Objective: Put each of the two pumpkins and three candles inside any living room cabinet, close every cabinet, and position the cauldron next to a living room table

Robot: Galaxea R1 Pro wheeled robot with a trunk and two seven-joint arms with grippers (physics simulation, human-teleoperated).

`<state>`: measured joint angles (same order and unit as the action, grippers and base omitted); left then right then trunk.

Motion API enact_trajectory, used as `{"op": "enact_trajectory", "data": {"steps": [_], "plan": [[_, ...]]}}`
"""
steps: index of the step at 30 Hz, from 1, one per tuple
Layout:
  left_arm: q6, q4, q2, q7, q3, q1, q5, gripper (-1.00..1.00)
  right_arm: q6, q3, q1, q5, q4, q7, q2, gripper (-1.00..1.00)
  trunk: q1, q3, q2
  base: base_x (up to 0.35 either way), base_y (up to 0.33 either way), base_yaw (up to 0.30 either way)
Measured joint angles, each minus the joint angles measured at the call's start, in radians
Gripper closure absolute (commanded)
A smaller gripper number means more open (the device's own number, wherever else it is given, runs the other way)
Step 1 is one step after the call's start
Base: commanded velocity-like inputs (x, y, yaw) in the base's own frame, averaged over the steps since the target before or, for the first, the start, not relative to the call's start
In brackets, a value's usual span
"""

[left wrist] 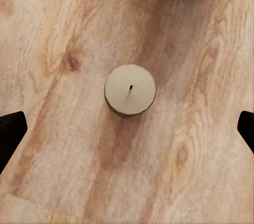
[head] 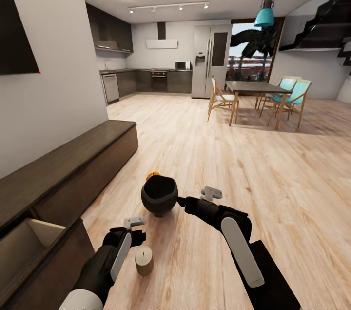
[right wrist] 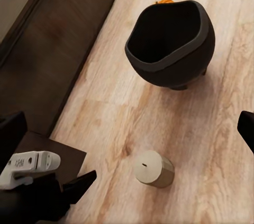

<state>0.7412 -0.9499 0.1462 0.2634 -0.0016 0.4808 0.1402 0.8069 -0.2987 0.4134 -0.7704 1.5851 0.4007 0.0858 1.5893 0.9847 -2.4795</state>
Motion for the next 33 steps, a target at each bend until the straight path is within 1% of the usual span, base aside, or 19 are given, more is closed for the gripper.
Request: {"op": "enact_trajectory", "data": {"steps": [3,15,17,18,20,23,24,26,27,28,30,33], "plan": [[-0.008,0.022,0.001,0.000,-0.001,0.007,0.000,-1.00,0.000,0.000,0.000,0.000,0.000,0.001,0.001,-1.00,0.011,0.010,-0.020,0.000,0.000,0.000],[-0.026,0.045,0.001,-0.002,-0.004,0.008,-0.001,-1.00,-0.001,0.001,0.000,0.001,0.000,0.002,0.001,-1.00,0.016,0.056,-0.023,0.000,0.000,0.000],[-0.026,0.046,0.001,-0.002,-0.005,0.008,-0.002,-1.00,-0.001,0.015,0.000,0.001,-0.001,0.002,0.000,-1.00,0.017,0.064,-0.023,0.000,0.000,0.000],[-0.026,0.047,0.001,-0.002,-0.005,0.008,-0.002,-1.00,-0.001,0.034,0.000,0.002,-0.001,0.001,0.000,-1.00,0.018,0.068,-0.024,0.000,0.000,0.000],[-0.027,0.047,0.001,-0.002,-0.005,0.008,-0.002,-1.00,0.001,0.094,0.000,0.002,-0.001,-0.002,-0.001,-1.00,0.019,0.075,-0.024,0.000,0.000,0.000],[-0.027,0.047,0.001,-0.002,-0.005,0.008,-0.003,-1.00,0.006,0.221,-0.008,-0.007,-0.002,-0.010,-0.002,-1.00,0.020,0.087,-0.025,0.000,0.000,0.000],[-0.028,0.047,0.001,-0.002,-0.005,0.008,-0.003,-1.00,0.008,0.278,-0.018,-0.016,-0.004,-0.026,-0.002,-1.00,0.021,0.091,-0.025,0.000,0.000,0.000],[-0.028,0.047,0.002,-0.002,-0.006,0.008,-0.003,-1.00,0.008,0.354,-0.034,-0.035,-0.007,-0.078,-0.002,-1.00,0.021,0.099,-0.025,0.000,0.000,0.000],[-0.028,0.047,0.002,-0.002,-0.006,0.008,-0.003,-1.00,0.009,0.386,-0.040,-0.040,-0.008,-0.110,-0.002,-1.00,0.022,0.102,-0.026,0.000,0.000,0.000],[-0.028,0.048,0.002,-0.002,-0.006,0.008,-0.003,-1.00,0.010,0.410,-0.045,-0.044,-0.009,-0.138,-0.002,-1.00,0.022,0.106,-0.026,0.000,0.000,0.000],[-0.028,0.048,0.003,-0.002,-0.007,0.008,-0.003,-1.00,0.012,0.445,-0.050,-0.049,-0.012,-0.187,-0.002,-1.00,0.023,0.114,-0.026,0.000,0.000,0.000],[-0.028,0.048,0.003,-0.002,-0.010,0.008,-0.003,-1.00,0.014,0.455,-0.052,-0.052,-0.016,-0.202,-0.002,-1.00,0.025,0.126,-0.027,0.000,0.000,0.000]]}}
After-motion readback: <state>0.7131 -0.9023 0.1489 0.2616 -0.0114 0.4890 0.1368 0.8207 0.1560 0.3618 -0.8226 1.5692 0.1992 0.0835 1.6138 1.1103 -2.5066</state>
